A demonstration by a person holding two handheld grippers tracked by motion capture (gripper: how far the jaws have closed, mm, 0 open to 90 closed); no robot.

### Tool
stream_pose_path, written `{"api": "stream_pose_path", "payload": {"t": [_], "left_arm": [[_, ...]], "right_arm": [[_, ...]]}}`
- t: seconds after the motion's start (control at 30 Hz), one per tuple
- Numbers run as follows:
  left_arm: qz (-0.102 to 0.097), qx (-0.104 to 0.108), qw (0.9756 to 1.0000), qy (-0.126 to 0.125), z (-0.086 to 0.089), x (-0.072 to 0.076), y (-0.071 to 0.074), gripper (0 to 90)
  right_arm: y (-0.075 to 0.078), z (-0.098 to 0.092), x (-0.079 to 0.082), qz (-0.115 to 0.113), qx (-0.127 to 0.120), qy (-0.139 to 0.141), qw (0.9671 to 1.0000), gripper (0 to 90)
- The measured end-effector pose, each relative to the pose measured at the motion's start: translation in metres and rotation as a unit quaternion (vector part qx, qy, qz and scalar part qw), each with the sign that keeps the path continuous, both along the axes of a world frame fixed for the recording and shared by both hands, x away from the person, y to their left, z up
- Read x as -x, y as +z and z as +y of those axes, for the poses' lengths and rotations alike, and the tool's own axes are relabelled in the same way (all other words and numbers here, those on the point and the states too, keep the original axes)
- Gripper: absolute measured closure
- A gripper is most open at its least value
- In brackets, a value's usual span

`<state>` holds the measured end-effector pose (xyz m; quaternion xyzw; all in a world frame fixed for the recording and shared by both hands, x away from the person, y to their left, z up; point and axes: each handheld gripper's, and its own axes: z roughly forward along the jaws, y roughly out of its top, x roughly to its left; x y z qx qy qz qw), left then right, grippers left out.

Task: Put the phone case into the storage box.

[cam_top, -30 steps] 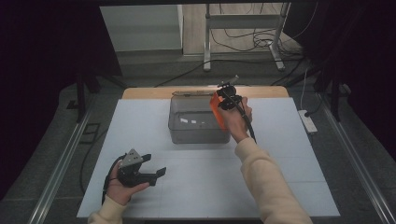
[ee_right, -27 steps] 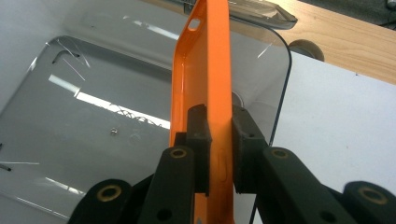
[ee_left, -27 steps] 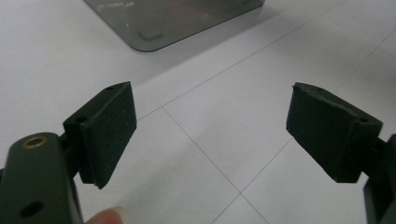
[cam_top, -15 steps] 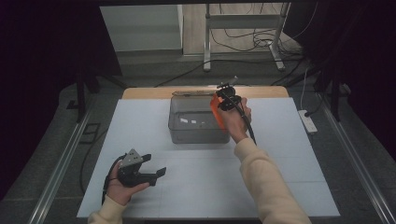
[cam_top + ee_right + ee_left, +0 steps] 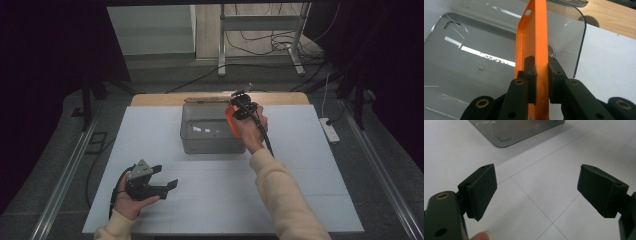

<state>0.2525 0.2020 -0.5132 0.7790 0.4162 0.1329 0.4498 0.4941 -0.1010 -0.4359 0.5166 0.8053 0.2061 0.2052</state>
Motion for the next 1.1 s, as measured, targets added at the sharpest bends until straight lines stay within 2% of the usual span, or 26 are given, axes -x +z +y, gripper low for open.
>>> {"api": "stream_pose_path", "payload": {"t": [1.1], "left_arm": [[0.001, -0.001, 1.0, -0.001, 0.0, 0.0, 0.0, 16.2]], "right_arm": [[-0.013, 0.002, -0.001, 0.008, 0.015, -0.007, 0.9998, 79.6]]}}
